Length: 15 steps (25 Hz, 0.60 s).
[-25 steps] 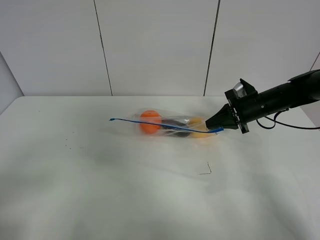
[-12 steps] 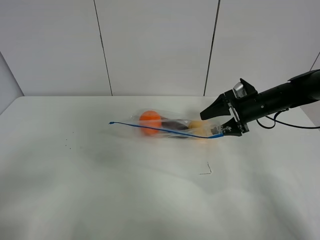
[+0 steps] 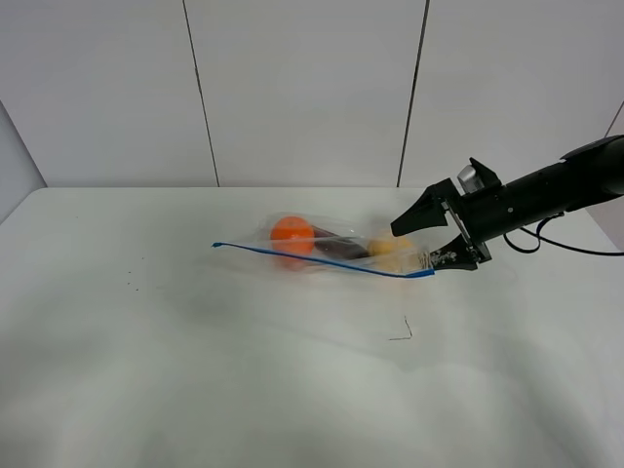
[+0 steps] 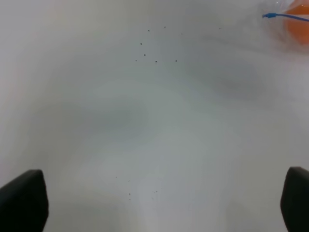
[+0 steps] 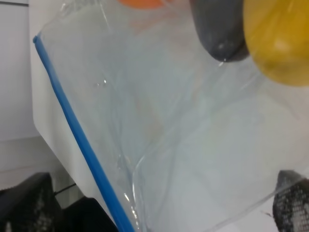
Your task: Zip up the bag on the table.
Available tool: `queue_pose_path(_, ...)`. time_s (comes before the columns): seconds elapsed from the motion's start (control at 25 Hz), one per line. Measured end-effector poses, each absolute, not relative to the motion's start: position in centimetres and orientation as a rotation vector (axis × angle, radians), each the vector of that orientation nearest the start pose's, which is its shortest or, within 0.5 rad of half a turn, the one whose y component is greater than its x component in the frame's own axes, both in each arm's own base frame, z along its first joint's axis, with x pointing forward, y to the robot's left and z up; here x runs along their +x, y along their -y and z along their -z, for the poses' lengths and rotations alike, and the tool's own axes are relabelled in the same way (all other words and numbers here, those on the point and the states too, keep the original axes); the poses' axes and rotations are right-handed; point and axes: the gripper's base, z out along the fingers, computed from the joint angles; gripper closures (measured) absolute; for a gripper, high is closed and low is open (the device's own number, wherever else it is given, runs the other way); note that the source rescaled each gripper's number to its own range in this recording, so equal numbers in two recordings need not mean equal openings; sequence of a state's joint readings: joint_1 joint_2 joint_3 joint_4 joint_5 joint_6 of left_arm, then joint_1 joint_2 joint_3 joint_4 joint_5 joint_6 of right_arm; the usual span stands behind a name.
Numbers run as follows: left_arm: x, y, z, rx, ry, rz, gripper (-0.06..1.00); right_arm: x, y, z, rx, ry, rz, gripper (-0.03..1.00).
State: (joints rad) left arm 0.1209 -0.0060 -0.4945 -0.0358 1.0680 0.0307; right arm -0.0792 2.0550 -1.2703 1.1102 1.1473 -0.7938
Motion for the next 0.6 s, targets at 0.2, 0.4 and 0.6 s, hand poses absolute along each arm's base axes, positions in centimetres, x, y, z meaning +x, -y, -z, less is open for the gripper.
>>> queue_pose_path(0.2,-0.5,0.3,-27.5,-0.091,-2.049,-0.051,-0.06,38.6,-4.2,-16.6,-0.107,-2.689,-1.331,-0.03)
queue_pose_path(0.4,-0.5,0.3,-27.5,-0.091,-2.049,-0.051,-0.06,38.9,-3.7,-17.2,-0.114,-2.786,-1.221,-0.03)
queue_pose_path(0.6,-0.5,0.3,-27.5,-0.091,-2.049,-0.051,-0.06,38.4,-2.8,-18.5,-0.176,-2.863,-1.026,-0.03)
